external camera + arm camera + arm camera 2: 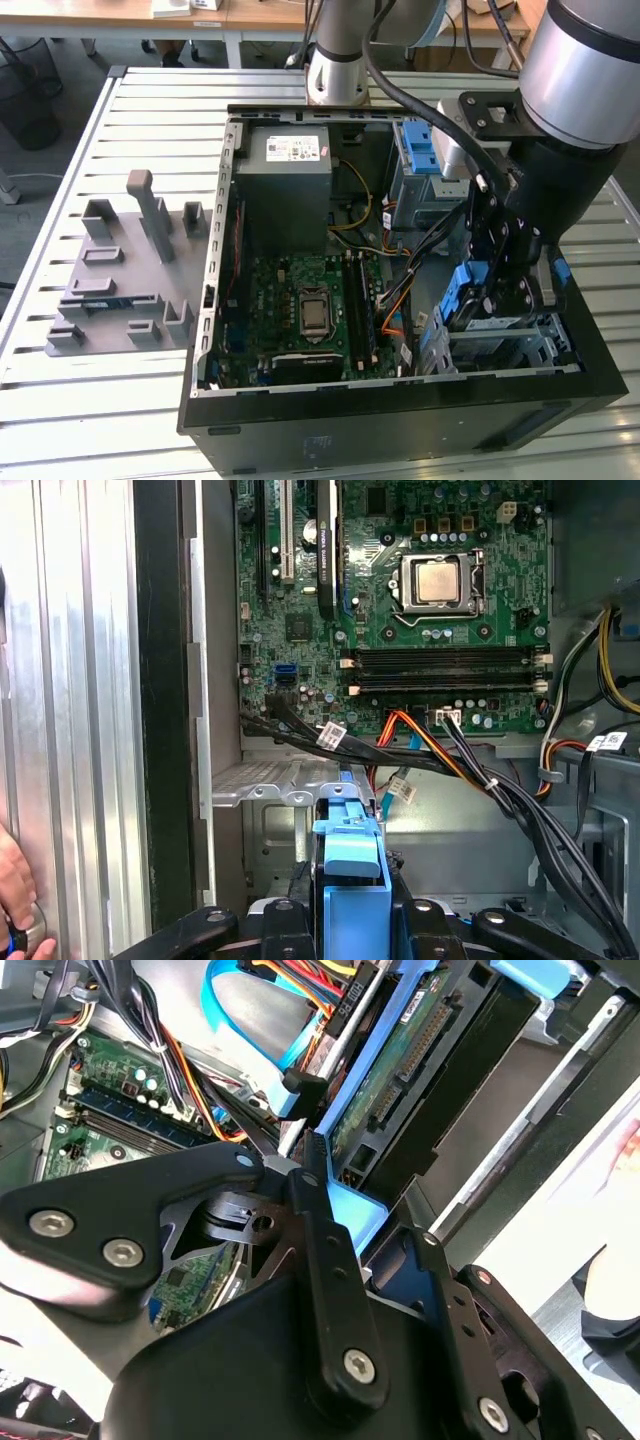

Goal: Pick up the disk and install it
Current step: 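Insert the disk into the insertion slot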

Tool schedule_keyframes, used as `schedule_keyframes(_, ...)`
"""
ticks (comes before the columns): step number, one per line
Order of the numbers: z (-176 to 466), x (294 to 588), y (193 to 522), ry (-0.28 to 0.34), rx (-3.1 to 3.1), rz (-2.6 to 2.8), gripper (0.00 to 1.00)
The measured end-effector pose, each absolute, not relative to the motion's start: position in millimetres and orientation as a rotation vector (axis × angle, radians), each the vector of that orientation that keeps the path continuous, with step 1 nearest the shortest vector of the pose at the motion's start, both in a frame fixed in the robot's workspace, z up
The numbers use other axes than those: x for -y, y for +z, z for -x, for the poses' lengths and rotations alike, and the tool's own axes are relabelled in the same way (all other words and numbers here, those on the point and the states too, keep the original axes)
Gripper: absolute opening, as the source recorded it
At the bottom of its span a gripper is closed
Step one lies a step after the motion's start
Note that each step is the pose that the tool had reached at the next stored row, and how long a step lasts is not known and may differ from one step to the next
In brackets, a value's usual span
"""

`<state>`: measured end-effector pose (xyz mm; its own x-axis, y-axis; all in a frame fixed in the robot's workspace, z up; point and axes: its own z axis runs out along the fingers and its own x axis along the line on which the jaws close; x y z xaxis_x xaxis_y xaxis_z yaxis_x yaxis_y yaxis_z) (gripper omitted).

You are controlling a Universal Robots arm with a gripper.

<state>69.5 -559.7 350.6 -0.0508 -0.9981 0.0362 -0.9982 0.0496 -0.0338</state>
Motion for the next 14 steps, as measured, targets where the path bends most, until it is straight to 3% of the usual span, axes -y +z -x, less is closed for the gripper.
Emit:
schedule_keyframes(9, -69.5, 559.7, 350.6, 0.078, 2.274, -2.162, 0.37)
schedule_keyframes(10, -69.5, 559.8, 350.7, 0.078, 2.273, -2.162, 0.44)
schedule_keyframes(14, -69.5, 559.7, 350.5, 0.078, 2.274, -2.162, 0.44)
